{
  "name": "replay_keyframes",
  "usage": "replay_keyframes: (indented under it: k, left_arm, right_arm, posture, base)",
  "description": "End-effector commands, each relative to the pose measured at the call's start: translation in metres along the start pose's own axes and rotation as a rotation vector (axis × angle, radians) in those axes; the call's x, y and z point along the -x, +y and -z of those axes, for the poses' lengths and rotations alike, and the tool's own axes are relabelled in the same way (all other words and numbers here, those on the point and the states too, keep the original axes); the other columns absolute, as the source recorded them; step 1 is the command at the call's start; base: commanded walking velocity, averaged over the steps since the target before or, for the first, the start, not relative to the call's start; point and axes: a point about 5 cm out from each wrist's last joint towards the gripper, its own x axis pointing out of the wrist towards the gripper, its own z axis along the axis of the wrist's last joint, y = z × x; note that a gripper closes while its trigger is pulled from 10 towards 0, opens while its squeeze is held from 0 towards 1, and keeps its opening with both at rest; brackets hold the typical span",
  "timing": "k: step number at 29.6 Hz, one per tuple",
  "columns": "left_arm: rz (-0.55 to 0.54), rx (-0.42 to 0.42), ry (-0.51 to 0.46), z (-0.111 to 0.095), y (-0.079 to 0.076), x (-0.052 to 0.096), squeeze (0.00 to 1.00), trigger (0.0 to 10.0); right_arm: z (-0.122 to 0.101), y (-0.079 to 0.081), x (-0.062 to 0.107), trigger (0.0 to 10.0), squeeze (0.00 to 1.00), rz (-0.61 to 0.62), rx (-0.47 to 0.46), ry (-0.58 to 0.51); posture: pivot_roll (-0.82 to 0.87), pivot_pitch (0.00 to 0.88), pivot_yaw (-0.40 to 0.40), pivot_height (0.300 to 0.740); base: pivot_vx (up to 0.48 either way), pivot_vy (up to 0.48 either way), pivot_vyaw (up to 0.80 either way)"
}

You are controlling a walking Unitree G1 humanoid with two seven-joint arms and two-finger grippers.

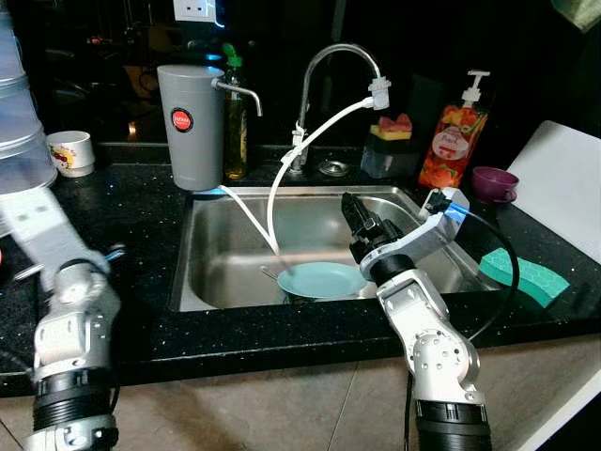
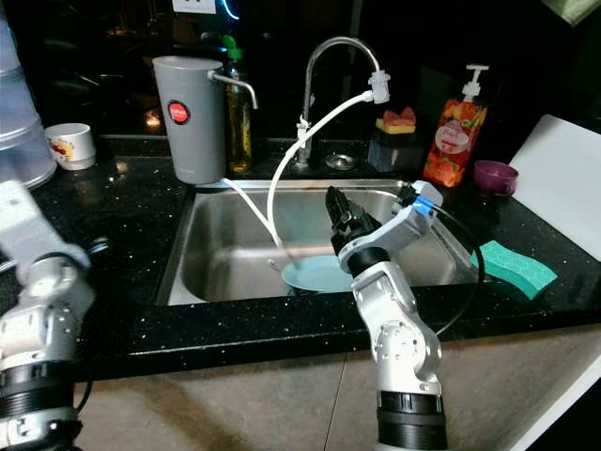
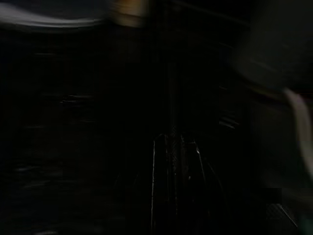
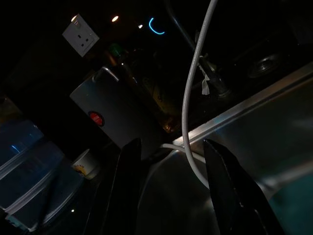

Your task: Kitchen organization

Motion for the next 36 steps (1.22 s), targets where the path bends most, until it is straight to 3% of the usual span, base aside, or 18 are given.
replay_keyframes:
  k: [1,5,7,8,9,10,13,15,17,22,23,28,30,31,36]
  left_arm:
    - [0.087,-0.018,0.012,0.002,-0.007,0.004,0.0,10.0]
    - [0.214,-0.048,0.005,0.002,-0.021,0.01,0.0,10.0]
    - [0.361,-0.069,0.036,0.009,-0.038,0.021,0.0,10.0]
    - [0.523,-0.114,0.068,0.018,-0.052,0.036,0.0,10.0]
    - [0.523,-0.114,0.068,0.018,-0.052,0.036,0.0,10.0]
    - [0.598,-0.135,0.089,0.022,-0.058,0.043,0.0,10.0]
    - [0.623,-0.139,0.1,0.023,-0.061,0.045,0.0,10.0]
    - [0.679,-0.143,0.165,0.03,-0.068,0.046,0.0,10.0]
    - [0.752,-0.175,0.219,0.039,-0.078,0.047,0.0,10.0]
    - [0.787,-0.197,0.231,0.043,-0.088,0.044,0.0,10.0]
    - [0.825,-0.175,0.238,0.044,-0.098,0.041,1.0,10.0]
    - [0.808,-0.179,0.192,0.039,-0.104,0.035,1.0,10.0]
    - [0.785,-0.152,0.042,0.018,-0.106,0.031,1.0,10.0]
    - [0.78,-0.137,-0.019,0.01,-0.107,0.031,0.0,10.0]
    - [0.67,-0.131,-0.125,-0.006,-0.094,0.027,0.0,10.0]
  right_arm:
    - [-0.001,-0.003,0.002,10.0,0.0,0.017,-0.005,-0.002]
    - [-0.002,-0.003,0.003,10.0,0.0,0.019,-0.002,-0.006]
    - [-0.002,-0.003,0.003,10.0,0.0,0.018,0.005,-0.008]
    - [-0.003,-0.002,0.003,10.0,0.0,0.012,0.019,-0.009]
    - [-0.003,-0.002,0.003,10.0,0.0,0.012,0.019,-0.009]
    - [-0.003,-0.001,0.003,10.0,0.0,0.009,0.033,-0.005]
    - [-0.003,-0.001,0.003,10.0,0.0,0.008,0.04,-0.001]
    - [0.004,-0.003,0.002,10.0,0.0,0.022,0.118,0.046]
    - [0.009,-0.006,0.001,10.0,0.0,0.061,0.139,0.075]
    - [0.008,-0.009,0.0,10.0,0.0,0.08,0.143,0.063]
    - [0.005,-0.01,-0.001,10.0,0.0,0.089,0.144,0.046]
    - [0.001,-0.009,-0.002,10.0,0.0,0.089,0.144,0.024]
    - [-0.004,-0.007,0.0,10.0,0.0,0.078,0.147,-0.005]
    - [-0.007,-0.006,0.001,10.0,0.0,0.071,0.147,-0.019]
    - [-0.008,-0.003,0.003,10.0,0.0,0.056,0.15,-0.034]
  posture:
    - [0.04,0.057,-0.076,0.74]
    - [0.04,0.056,-0.072,0.74]
    - [0.04,0.055,-0.069,0.74]
    - [0.04,0.055,-0.069,0.74]
    - [0.04,0.055,-0.069,0.74]
    - [0.04,0.055,-0.071,0.74]
    - [0.04,0.055,-0.071,0.74]
    - [0.03,0.052,-0.07,0.74]
    - [0.03,0.051,-0.072,0.74]
    - [0.03,0.051,-0.072,0.74]
    - [0.02,0.045,-0.068,0.74]
    - [0.02,0.045,-0.065,0.74]
    - [0.01,0.049,-0.064,0.74]
    - [0.01,0.049,-0.064,0.74]
    - [0.01,0.054,-0.066,0.74]
  base:
    - [0.0,0.0,0.0]
    - [0.0,0.0,0.0]
    - [0.0,0.0,0.0]
    - [0.0,0.0,0.0]
    - [0.0,0.0,0.0]
    - [0.0,0.0,0.0]
    - [0.0,0.0,0.0]
    - [0.0,0.0,0.0]
    - [0.0,0.0,0.0]
    - [0.0,0.0,0.0]
    - [0.0,0.0,0.0]
    - [0.0,0.0,0.0]
    - [0.0,0.0,0.0]
    - [0.0,0.0,0.0]
    - [0.0,0.0,0.0]
